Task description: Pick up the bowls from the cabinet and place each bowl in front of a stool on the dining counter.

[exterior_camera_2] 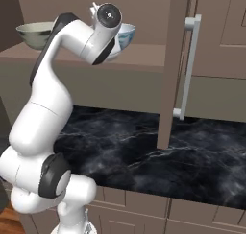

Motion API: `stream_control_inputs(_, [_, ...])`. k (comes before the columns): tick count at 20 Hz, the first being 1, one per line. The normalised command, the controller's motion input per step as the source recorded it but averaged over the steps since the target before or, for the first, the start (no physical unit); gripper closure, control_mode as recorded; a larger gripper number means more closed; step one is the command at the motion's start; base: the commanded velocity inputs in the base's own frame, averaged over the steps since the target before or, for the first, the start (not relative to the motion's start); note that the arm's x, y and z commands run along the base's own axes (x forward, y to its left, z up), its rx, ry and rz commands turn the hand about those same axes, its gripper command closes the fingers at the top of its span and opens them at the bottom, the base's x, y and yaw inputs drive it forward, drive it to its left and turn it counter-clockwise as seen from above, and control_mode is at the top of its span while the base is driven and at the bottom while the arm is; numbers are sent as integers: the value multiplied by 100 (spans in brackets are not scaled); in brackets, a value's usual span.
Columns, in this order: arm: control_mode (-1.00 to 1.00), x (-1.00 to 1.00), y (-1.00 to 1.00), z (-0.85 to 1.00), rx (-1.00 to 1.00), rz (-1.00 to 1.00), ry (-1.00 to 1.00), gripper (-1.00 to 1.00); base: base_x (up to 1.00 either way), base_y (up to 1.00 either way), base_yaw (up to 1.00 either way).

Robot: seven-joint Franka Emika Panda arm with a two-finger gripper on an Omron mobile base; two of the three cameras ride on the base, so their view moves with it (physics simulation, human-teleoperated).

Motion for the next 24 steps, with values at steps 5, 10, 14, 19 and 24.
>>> stream_control_inputs(5, [-100,36,2,-4,0,0,2,-100,0,0,0])
stream_control_inputs(10, [-100,33,2,-5,0,0,3,-100,0,0,0])
stream_control_inputs(14, [-100,22,1,-1,0,0,4,-100,0,0,0])
stream_control_inputs(19, [-100,9,0,-8,0,0,1,-100,0,0,0])
stream_control_inputs(24, [-100,7,0,-10,0,0,0,-100,0,0,0])
